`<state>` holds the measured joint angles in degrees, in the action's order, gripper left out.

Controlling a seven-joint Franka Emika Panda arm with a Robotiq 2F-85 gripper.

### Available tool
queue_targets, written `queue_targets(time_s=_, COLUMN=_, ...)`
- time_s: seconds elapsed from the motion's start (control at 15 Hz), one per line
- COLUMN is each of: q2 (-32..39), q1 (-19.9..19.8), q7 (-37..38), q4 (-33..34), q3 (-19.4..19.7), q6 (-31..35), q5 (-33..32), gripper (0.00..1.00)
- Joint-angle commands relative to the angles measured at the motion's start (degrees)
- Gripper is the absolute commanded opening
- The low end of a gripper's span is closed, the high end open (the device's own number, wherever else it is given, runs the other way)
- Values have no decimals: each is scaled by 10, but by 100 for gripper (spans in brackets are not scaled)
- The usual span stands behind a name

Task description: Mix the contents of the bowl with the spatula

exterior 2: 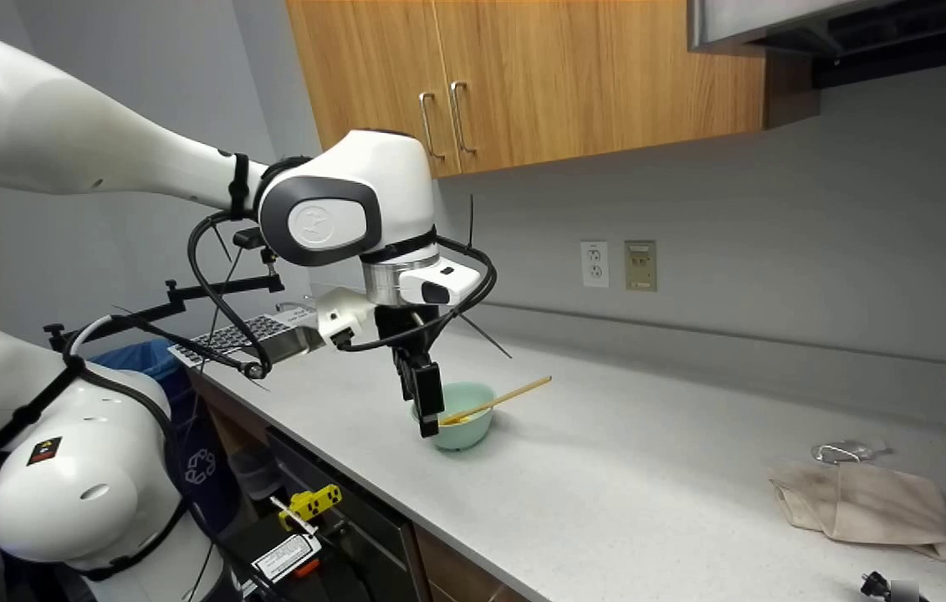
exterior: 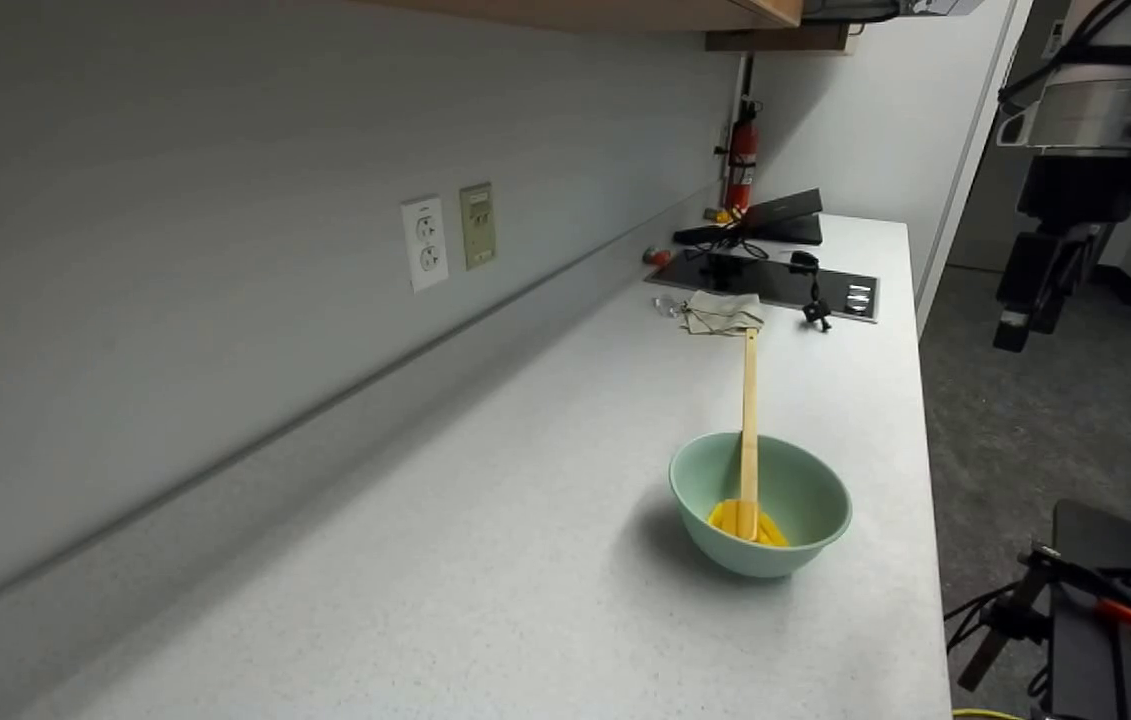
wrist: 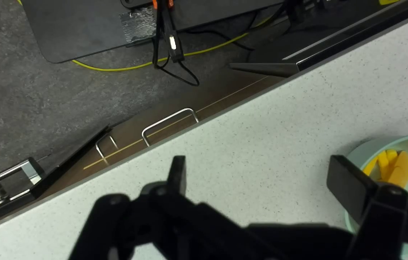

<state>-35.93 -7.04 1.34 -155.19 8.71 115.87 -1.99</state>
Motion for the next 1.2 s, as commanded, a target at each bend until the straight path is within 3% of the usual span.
queue_targets(time_s=0.0, q2=1, q1=-7, q7=-4, q4=1, q3=-7, q6=-1, q5=5, gripper=100)
queue_targets(time_s=0.6, q2=2, q1=-5, q7=-9, q4=1, q3=-5, q6=-5, q5=8, gripper=100)
queue_targets(time_s=1.13, q2=1, q1=13, q7=13, q4=-6, q3=-29, q6=13, q5=29, gripper=100)
